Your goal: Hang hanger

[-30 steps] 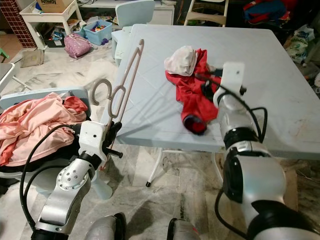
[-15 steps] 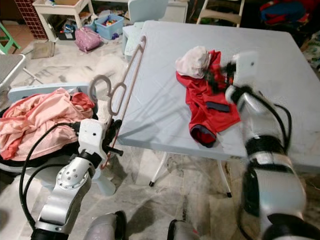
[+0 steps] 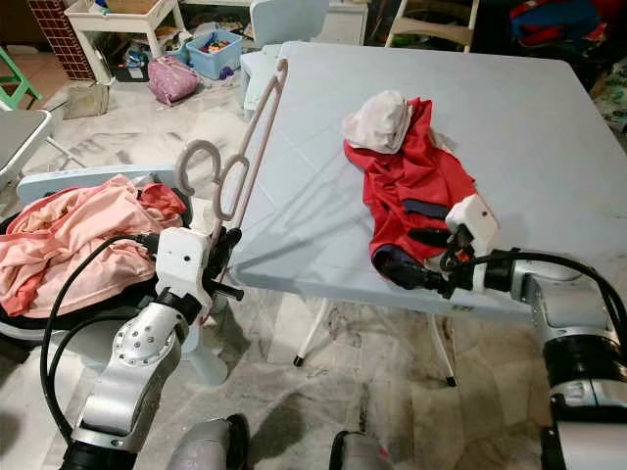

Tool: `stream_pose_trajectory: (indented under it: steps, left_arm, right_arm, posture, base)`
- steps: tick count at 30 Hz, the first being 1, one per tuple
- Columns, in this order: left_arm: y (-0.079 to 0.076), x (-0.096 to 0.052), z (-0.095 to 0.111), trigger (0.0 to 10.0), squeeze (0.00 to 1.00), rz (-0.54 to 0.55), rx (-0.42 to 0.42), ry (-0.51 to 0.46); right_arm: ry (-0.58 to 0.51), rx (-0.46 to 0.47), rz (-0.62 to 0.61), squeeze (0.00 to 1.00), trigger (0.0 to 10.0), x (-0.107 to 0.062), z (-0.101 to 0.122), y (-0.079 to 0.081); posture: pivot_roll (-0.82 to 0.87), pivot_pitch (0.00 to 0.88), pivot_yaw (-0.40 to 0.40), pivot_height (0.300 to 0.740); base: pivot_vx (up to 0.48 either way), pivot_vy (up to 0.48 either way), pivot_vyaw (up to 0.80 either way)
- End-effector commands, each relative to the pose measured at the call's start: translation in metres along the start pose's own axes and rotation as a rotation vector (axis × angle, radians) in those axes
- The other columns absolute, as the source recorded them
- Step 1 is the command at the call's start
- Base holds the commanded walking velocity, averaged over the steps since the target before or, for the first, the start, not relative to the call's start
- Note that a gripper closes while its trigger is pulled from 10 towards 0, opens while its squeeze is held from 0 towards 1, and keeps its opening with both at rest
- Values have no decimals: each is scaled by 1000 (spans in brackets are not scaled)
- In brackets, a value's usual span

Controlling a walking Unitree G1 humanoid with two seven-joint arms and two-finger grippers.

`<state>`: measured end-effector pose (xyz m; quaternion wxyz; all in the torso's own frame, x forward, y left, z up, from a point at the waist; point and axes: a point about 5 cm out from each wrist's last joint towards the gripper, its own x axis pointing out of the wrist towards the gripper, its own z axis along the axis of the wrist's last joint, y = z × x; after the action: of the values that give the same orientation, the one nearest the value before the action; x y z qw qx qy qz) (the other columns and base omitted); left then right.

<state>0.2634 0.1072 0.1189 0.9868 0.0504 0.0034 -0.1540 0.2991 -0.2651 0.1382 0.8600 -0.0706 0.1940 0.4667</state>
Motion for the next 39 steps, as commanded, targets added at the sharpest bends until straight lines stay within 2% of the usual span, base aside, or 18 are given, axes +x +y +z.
stream_pose_trajectory:
  steps: [1, 3, 5, 7, 10, 12, 15, 17, 19, 21, 22, 26, 27, 28, 29, 33, 37, 39]
  left_arm:
    - [2, -1, -3, 10000, 0, -3, 8, 19]
    - [2, -1, -3, 10000, 0, -4, 9, 20]
    - [3, 0, -3, 10000, 0, -4, 11, 18]
    - [3, 0, -3, 10000, 0, -4, 11, 18]
    - [2, -1, -3, 10000, 0, -4, 10, 19]
    - [1, -2, -3, 10000, 0, -5, 10, 21]
    - [1, -3, -3, 10000, 0, -4, 11, 22]
    - [2, -3, -3, 10000, 0, 0, 11, 22]
    - [2, -3, -3, 10000, 0, 1, 11, 22]
    - [1, -4, -3, 10000, 0, 3, 9, 23]
    - [1, -4, -3, 10000, 0, 3, 9, 23]
    - [0, -5, -3, 10000, 0, 4, 5, 24]
    - [0, -5, -3, 10000, 0, 4, 5, 24]
    - [-1, -6, -4, 10000, 0, 6, 4, 26]
    - [-1, -6, -4, 10000, 0, 7, 4, 26]
    - [0, -7, -5, 10000, 0, 16, 2, 29]
    - [0, -7, -4, 10000, 0, 20, 2, 30]
    - [0, -6, -4, 10000, 0, 20, 2, 29]
  right_arm:
    - [19, -7, 37, 0, 10000, 0, 2, 3]
    - [33, 0, 44, 0, 10000, 4, -1, 3]
    - [75, -23, 13, 0, 10000, 16, -8, 2]
    - [71, -22, 4, 0, 10000, 18, -8, 1]
    - [45, -18, -67, 0, 10000, 32, -3, -3]
    - [39, -26, -165, 0, 10000, 47, 0, -9]
    - [34, -43, -232, 0, 10000, 53, 2, -12]
    - [32, -18, -320, 0, 10000, 60, 5, -18]
    - [27, -14, -348, 0, 10000, 63, 7, -20]
    - [38, -4, -469, 0, 10000, 68, 10, -28]
    - [38, -4, -469, 0, 10000, 68, 10, -28]
    - [110, -83, -670, 0, 10000, 71, 15, -39]
    - [110, -83, -670, 0, 10000, 71, 15, -39]
    - [123, -97, -762, 0, 10000, 70, 19, -43]
    - [123, -98, -797, 0, 10000, 69, 20, -45]
    - [43, -41, -976, 0, 10000, 65, 38, -55]
    - [-109, 48, -1193, 0, 10000, 58, 68, -64]
    - [-134, 55, -1216, 0, 10000, 58, 74, -64]
  posture:
    - [25, 81, 6, 740]
    - [25, 81, 6, 740]
    - [28, 82, 3, 740]
    - [30, 82, 2, 740]
    - [34, 84, 0, 740]
    - [37, 84, -2, 740]
    - [40, 85, -4, 740]
    - [43, 87, -6, 740]
    - [43, 87, -6, 740]
    - [43, 92, -10, 740]
    - [43, 92, -10, 740]
    - [46, 102, -17, 740]
    - [46, 102, -17, 740]
    - [48, 102, -18, 740]
    - [49, 104, -19, 740]
    - [51, 105, -22, 740]
    - [54, 107, -22, 740]
    - [57, 106, -22, 740]
  base:
    - [0, 0, 0]
    - [0, 0, 0]
    - [0, 0, 0]
    - [0, 0, 0]
    - [0, 0, 0]
    - [0, 0, 0]
    - [0, 0, 0]
    - [0, 0, 0]
    - [0, 0, 0]
    - [0, 0, 0]
    - [0, 0, 0]
    - [0, 0, 0]
    - [0, 0, 0]
    - [0, 0, 0]
    - [0, 0, 0]
    - [0, 0, 0]
    - [0, 0, 0]
    - [0, 0, 0]
